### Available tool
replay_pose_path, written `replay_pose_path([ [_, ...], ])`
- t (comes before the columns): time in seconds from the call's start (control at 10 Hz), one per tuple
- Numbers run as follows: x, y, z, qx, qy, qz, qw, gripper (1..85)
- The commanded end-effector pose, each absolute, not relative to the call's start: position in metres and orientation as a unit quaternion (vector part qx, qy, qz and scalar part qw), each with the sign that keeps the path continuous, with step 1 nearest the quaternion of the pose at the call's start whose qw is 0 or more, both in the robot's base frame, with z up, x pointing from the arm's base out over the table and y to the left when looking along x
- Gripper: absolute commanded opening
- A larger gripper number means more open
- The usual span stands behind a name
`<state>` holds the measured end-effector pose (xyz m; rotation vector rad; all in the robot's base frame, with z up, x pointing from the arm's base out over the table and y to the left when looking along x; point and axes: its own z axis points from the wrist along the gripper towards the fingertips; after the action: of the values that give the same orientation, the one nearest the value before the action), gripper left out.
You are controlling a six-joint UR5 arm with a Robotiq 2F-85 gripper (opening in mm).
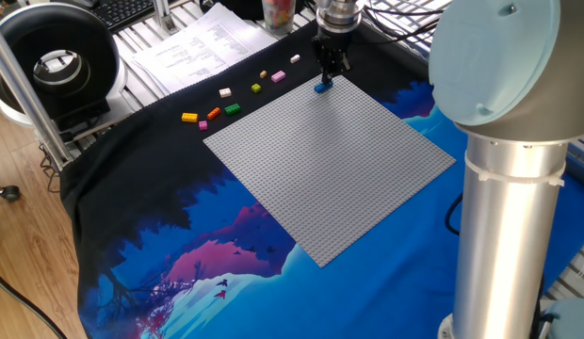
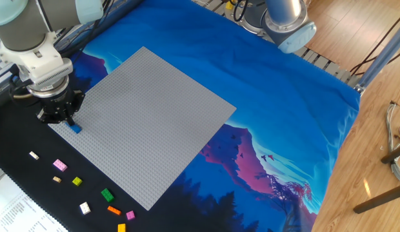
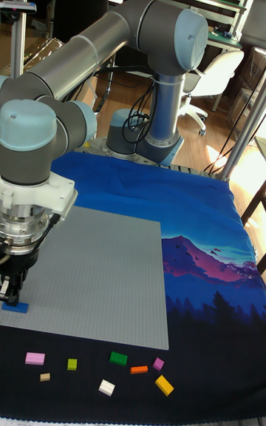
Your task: Build with small Lego blocks
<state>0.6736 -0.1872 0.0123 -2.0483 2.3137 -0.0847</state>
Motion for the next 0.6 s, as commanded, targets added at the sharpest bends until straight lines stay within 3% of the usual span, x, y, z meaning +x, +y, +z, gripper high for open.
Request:
replay_pose_path([
  [0.0,0.6754,-0.1861,0.0118,-0.66,0.75,-0.024,0.03,2.3],
  [0.5,0.6746,-0.1879,0.0104,-0.661,0.75,-0.026,0.029,2.3],
])
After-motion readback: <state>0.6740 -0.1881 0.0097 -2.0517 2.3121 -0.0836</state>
